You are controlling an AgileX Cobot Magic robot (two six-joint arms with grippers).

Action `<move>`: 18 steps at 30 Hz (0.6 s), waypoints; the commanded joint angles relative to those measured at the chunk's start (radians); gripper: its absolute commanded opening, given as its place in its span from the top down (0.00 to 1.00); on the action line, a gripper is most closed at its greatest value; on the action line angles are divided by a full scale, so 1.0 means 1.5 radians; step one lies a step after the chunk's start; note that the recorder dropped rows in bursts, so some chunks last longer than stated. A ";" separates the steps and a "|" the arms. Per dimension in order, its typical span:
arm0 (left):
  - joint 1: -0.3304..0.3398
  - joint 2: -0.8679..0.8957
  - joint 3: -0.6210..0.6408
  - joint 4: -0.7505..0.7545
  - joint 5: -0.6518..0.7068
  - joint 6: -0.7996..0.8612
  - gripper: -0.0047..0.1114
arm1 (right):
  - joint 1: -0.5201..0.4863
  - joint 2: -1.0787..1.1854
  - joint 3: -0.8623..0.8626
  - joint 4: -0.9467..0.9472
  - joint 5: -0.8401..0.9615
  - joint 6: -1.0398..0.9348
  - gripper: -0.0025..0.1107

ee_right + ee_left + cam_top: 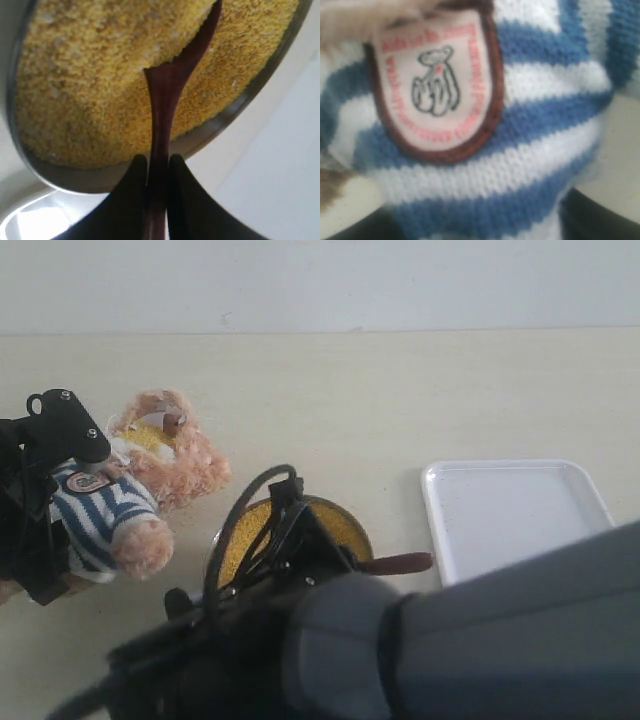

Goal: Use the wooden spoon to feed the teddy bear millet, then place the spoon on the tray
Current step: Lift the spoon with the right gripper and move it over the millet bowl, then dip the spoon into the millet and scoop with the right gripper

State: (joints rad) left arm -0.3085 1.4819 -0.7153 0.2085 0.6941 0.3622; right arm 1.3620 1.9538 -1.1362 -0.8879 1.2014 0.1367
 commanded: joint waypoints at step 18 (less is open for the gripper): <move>-0.003 -0.007 0.000 -0.017 -0.011 -0.007 0.93 | -0.152 -0.032 -0.124 0.315 0.013 -0.101 0.98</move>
State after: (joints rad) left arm -0.3085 1.4819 -0.7153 0.2023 0.6941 0.3622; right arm 1.1699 1.9201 -1.3000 -0.4817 1.2145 0.0000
